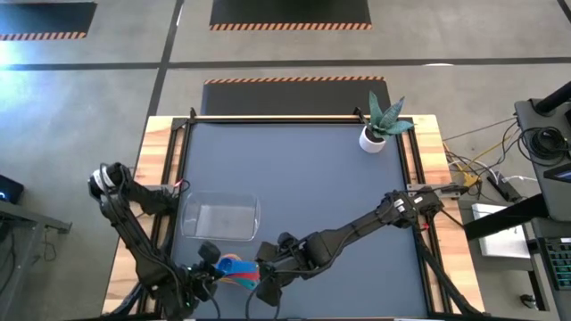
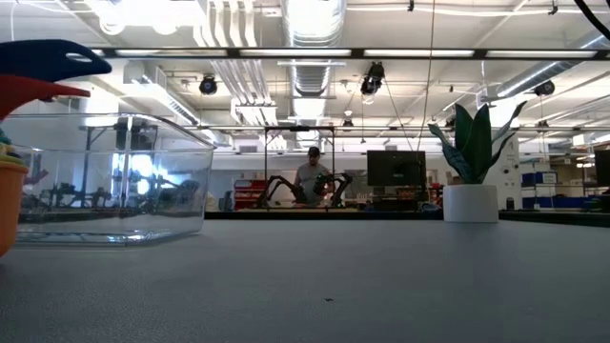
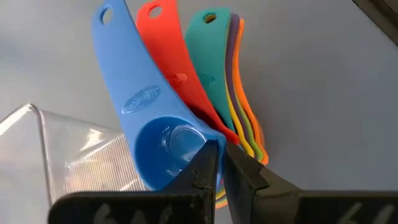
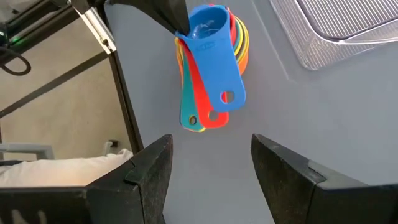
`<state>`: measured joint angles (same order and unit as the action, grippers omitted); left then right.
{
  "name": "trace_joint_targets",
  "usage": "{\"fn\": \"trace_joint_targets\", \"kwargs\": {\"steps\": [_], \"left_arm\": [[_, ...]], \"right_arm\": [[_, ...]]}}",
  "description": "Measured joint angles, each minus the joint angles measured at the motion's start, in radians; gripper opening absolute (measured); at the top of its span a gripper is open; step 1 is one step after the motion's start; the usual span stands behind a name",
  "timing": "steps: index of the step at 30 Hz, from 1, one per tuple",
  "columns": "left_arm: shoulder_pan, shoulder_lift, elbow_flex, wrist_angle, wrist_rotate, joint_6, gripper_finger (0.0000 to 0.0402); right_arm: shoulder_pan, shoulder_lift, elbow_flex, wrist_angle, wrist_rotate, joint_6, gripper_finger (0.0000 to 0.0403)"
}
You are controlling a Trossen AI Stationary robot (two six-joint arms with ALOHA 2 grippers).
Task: Nest measuring cups in basket
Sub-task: Stack the blue measuring cup on top of the orange measuring cup
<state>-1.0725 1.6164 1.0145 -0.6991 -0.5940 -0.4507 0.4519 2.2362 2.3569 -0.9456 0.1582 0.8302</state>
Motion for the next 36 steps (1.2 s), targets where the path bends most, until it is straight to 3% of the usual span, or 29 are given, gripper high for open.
{"fn": "trace_joint_targets", "kwargs": {"steps": [7,15,23,27,31,36], "left_arm": [[0.000,0.016,0.010,-0.002,0.009,-0.004,0.0012],[0.001,0.013,0.062,-0.066,0.062,-0.007,0.0078],[0.000,0.012,0.168,-0.249,0.034,-0.097,0.0137],[-0.005,0.019,0.181,-0.132,0.037,-0.097,0.0145],[-0.035,0.052,0.180,0.026,0.054,-0.054,0.0143],[-0.053,0.139,0.196,0.086,0.040,-0.092,0.0131]], "right_arm": [[0.000,-0.001,0.000,0.000,0.001,0.000,0.0205],[0.000,-0.001,0.000,0.000,0.001,0.008,0.0205],[0.000,-0.001,0.000,0.000,0.016,-0.001,0.0205],[0.002,0.001,-0.015,0.010,0.114,-0.035,0.0205],[0.002,0.024,-0.027,0.010,0.123,-0.038,0.0205],[-0.001,0.061,-0.036,0.023,0.127,0.014,0.0205]]}}
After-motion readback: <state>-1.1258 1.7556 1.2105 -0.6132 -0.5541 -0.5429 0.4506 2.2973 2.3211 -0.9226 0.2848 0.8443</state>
